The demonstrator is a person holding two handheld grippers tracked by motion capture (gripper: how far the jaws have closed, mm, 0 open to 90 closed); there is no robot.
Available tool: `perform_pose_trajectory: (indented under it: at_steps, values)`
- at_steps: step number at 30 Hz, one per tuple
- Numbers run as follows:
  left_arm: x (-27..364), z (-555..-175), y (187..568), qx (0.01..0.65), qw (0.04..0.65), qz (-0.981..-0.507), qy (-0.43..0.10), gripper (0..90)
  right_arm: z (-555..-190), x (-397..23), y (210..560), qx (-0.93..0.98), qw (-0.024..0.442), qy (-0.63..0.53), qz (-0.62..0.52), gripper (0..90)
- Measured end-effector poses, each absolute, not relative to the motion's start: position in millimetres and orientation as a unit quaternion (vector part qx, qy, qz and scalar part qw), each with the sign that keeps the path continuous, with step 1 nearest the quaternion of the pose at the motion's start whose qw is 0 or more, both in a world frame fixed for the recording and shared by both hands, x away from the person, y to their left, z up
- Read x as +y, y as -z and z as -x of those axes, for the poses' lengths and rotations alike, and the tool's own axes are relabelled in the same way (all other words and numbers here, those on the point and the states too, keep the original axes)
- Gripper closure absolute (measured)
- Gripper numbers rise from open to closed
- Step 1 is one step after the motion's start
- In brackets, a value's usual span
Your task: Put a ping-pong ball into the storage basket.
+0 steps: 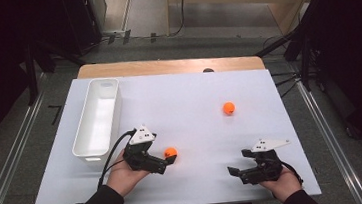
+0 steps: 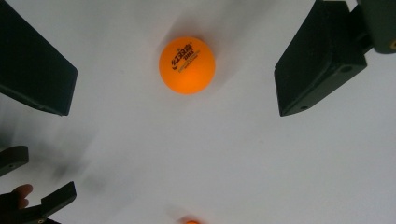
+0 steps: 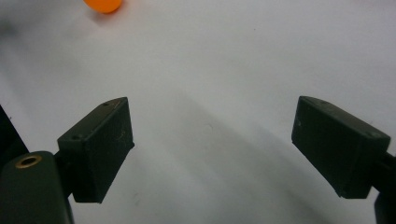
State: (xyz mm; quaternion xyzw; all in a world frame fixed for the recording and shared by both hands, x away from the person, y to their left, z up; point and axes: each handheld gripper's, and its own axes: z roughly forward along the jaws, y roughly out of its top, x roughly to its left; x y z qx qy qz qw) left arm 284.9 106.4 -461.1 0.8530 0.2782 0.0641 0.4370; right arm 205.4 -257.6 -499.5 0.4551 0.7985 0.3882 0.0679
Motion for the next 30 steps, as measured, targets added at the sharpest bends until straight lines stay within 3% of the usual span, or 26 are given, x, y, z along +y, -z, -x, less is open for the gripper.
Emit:
perform_pose_trajectory:
  at_steps: [30]
  values:
    - [80.0, -297.0, 471.1, 0.286, 0.442, -0.847, -0.074, 0.0, -205.0, -256.5, 499.6, 0.801, 0.065, -0.385, -0.453, 11.2]
